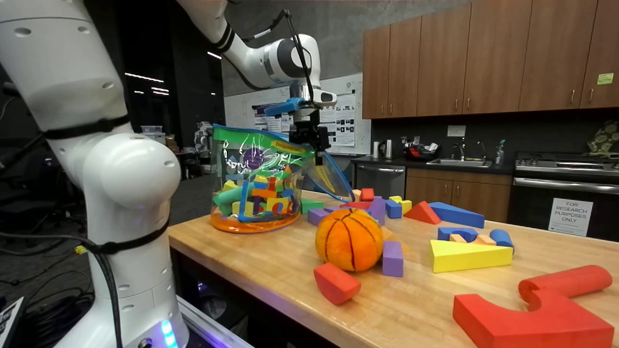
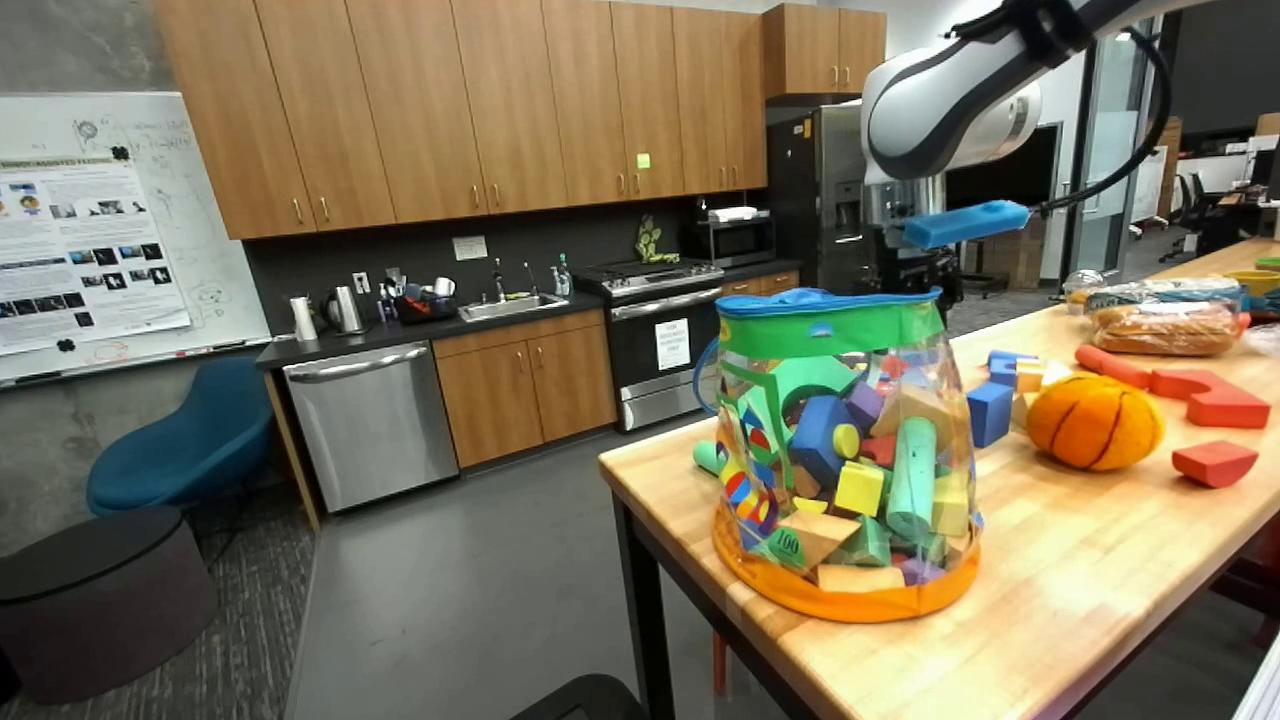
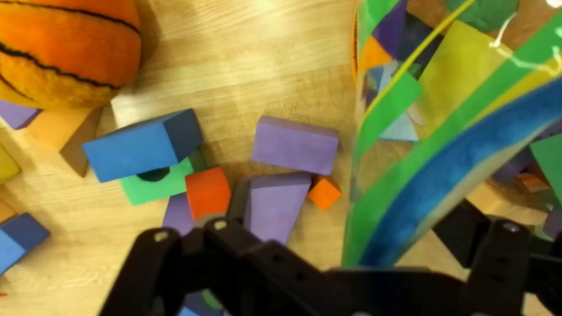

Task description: Take the green cylinder out of the bag and put the blue block in the bag.

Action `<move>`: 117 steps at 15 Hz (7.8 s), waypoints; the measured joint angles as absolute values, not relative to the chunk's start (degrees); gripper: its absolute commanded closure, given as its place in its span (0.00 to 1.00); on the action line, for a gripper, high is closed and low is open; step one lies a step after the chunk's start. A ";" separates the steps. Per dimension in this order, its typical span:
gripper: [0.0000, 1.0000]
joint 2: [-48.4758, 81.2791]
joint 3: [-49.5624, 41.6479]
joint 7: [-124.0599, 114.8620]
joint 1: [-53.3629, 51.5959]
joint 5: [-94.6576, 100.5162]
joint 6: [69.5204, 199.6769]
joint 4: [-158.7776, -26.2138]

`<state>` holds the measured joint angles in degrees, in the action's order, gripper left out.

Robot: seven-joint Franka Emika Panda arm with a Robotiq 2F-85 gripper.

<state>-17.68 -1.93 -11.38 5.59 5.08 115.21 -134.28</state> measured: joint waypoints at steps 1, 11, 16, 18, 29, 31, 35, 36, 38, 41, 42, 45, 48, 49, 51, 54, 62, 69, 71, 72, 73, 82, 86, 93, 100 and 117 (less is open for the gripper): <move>0.00 -19.22 -1.93 -11.62 5.70 5.68 115.27 -134.28; 0.00 -35.00 4.44 -12.96 5.10 9.88 117.23 -133.23; 0.00 -35.28 10.18 -13.90 3.49 10.23 120.79 -131.99; 0.00 -34.11 12.02 -14.24 2.90 10.25 121.72 -131.99; 0.00 -25.96 11.05 -13.96 1.81 9.81 114.01 -134.76; 0.00 -25.39 9.64 -13.00 1.25 8.79 113.26 -135.51; 0.00 -24.42 7.75 -9.57 -0.53 5.81 111.02 -136.99; 0.00 -24.15 7.48 -8.68 -1.01 5.18 110.26 -137.38; 0.00 -23.58 7.24 -7.49 -1.73 4.78 108.80 -137.95; 0.00 -22.50 7.22 -7.04 -2.08 4.78 107.04 -138.60; 0.00 -22.09 7.21 -7.03 -2.09 4.78 106.70 -138.79; 0.00 -20.83 7.18 -7.02 -2.10 4.78 105.79 -138.90; 0.26 -19.67 7.09 -7.02 -2.10 4.78 105.55 -138.87; 0.31 -19.38 7.03 -7.03 -2.10 4.78 105.55 -138.85; 0.46 -18.98 6.85 -7.07 -2.10 4.78 105.55 -138.82; 0.70 -18.85 6.49 -7.17 -2.03 4.79 105.56 -138.80; 0.94 -19.04 5.80 -8.25 -1.58 6.43 105.70 -137.20; 0.94 -22.99 5.83 -12.48 -1.19 12.44 106.92 -133.86; 0.94 -25.14 5.92 -13.53 -1.13 13.90 107.64 -133.36; 0.94 -26.30 5.99 -14.12 -1.13 14.50 108.15 -133.15; 0.94 -27.52 6.07 -14.55 -1.13 14.85 108.92 -132.96; 0.94 -36.04 7.28 -23.95 2.09 15.08 123.03 -132.66; 0.94 -36.79 6.48 -28.09 8.33 15.08 130.56 -133.10; 0.94 -34.73 -2.55 -25.94 18.76 14.91 141.02 -136.37; 0.94 -24.66 -13.46 -16.64 21.33 9.58 145.45 -136.92; 0.48 -15.28 -15.68 -10.97 20.84 3.64 145.45 -134.95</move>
<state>-15.28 -15.68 -10.97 20.84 3.64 145.45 -134.95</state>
